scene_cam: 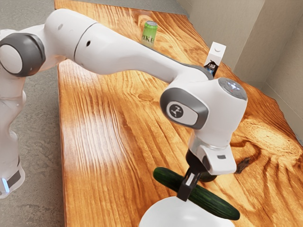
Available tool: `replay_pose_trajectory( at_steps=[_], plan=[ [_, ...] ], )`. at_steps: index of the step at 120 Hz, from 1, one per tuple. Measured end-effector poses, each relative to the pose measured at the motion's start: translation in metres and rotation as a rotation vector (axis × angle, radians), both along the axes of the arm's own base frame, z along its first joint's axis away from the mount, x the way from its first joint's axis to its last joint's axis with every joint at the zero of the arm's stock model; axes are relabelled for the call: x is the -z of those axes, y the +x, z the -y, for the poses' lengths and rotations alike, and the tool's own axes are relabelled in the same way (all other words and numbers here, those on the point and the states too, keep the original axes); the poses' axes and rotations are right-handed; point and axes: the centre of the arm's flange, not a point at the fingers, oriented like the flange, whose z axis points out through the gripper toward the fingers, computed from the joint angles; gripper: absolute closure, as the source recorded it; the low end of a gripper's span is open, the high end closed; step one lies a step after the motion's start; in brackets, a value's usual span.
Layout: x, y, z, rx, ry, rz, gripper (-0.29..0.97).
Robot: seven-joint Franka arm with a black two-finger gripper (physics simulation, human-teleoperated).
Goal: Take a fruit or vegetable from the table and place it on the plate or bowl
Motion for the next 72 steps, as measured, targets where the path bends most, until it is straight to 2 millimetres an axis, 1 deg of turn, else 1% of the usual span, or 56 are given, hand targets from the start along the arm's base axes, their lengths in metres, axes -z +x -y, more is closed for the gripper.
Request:
replay_pose_trajectory(
  at_steps=[15,21,29,42,58,67,72],
  plan=[
    [0.000,-0.004,0.019,0.017,-0.018,0.008,0.46],
    [0.001,-0.002,0.027,0.022,-0.026,0.010,0.46],
    [0.007,0.002,0.036,0.024,-0.033,0.006,0.46],
    [0.023,0.006,0.046,0.022,-0.036,-0.005,0.46],
    [0.022,-0.007,0.066,0.050,-0.037,0.022,0.46],
    [0.022,-0.010,0.071,0.049,-0.035,0.032,0.46],
    [0.026,-0.009,0.072,0.044,-0.033,0.032,0.46]
  ],
)
